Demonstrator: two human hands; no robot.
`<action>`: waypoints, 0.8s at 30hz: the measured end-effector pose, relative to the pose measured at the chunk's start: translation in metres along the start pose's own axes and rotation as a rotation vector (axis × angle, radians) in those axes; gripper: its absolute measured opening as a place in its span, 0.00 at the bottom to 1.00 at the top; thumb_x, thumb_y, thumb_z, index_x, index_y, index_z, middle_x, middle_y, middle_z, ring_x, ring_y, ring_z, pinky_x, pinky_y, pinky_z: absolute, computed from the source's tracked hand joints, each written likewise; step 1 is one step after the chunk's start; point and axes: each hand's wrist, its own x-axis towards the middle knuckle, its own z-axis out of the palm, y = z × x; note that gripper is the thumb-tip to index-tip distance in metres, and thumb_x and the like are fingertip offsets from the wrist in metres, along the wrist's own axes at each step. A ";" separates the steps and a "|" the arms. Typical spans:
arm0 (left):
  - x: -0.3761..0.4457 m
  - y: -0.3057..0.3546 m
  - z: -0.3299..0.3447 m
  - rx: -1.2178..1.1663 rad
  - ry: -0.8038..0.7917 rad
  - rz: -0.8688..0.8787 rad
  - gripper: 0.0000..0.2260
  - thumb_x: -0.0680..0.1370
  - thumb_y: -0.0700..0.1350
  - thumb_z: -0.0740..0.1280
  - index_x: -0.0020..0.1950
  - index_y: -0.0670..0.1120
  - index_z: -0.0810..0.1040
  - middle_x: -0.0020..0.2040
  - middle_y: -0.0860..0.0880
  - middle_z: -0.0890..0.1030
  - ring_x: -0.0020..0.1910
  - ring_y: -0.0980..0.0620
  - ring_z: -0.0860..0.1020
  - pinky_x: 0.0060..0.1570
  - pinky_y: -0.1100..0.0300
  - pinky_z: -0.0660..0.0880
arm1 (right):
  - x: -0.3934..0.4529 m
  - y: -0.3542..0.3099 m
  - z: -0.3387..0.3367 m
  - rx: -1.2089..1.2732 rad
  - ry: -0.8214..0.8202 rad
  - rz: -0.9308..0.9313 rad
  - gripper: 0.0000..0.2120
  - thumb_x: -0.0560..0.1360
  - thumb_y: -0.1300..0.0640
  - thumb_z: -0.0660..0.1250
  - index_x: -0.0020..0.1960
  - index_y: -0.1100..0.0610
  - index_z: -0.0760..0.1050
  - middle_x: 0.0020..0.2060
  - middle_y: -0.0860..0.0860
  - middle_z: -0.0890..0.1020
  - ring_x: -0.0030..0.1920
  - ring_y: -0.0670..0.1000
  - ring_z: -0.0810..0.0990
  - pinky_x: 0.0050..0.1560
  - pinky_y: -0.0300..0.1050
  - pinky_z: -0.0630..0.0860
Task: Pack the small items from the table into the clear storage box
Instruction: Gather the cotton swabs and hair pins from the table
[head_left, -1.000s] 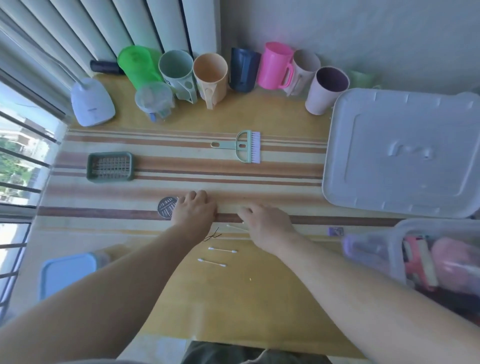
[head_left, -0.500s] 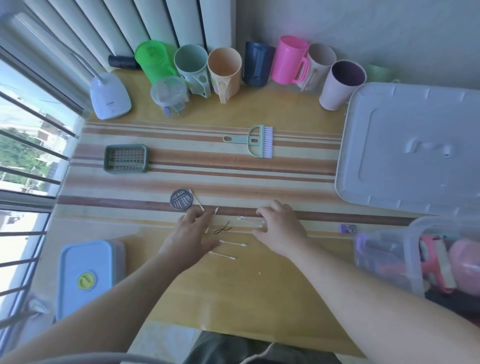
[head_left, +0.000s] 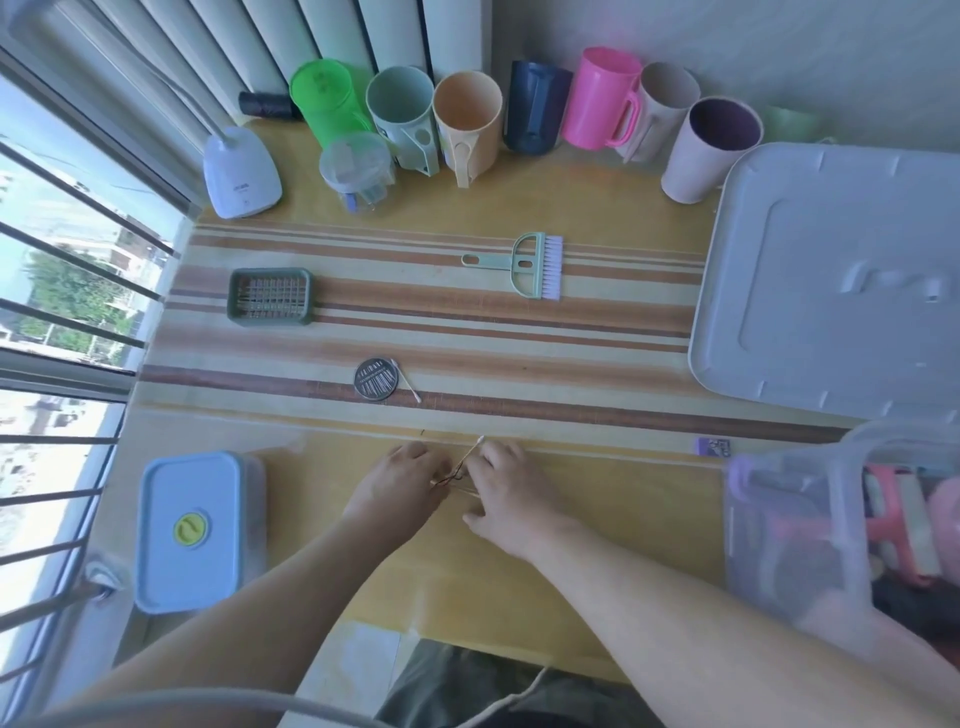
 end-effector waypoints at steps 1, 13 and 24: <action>-0.002 -0.001 0.001 0.006 0.009 -0.013 0.10 0.74 0.45 0.75 0.54 0.50 0.83 0.50 0.51 0.81 0.51 0.44 0.80 0.53 0.52 0.78 | -0.001 -0.003 0.003 0.011 0.018 -0.007 0.18 0.77 0.49 0.73 0.62 0.55 0.73 0.63 0.50 0.71 0.66 0.56 0.67 0.65 0.53 0.74; 0.049 -0.014 -0.055 0.355 0.251 -0.115 0.25 0.73 0.38 0.69 0.66 0.59 0.75 0.64 0.46 0.70 0.61 0.40 0.68 0.60 0.43 0.72 | -0.007 0.010 -0.019 0.010 0.016 0.022 0.38 0.71 0.46 0.77 0.73 0.41 0.58 0.62 0.48 0.64 0.61 0.53 0.65 0.50 0.52 0.78; 0.058 0.000 -0.037 0.566 0.090 0.202 0.08 0.76 0.43 0.64 0.51 0.51 0.80 0.52 0.47 0.77 0.53 0.42 0.73 0.54 0.49 0.70 | -0.004 0.003 -0.001 -0.246 0.039 -0.011 0.13 0.65 0.60 0.79 0.47 0.53 0.80 0.51 0.53 0.75 0.51 0.58 0.74 0.43 0.52 0.73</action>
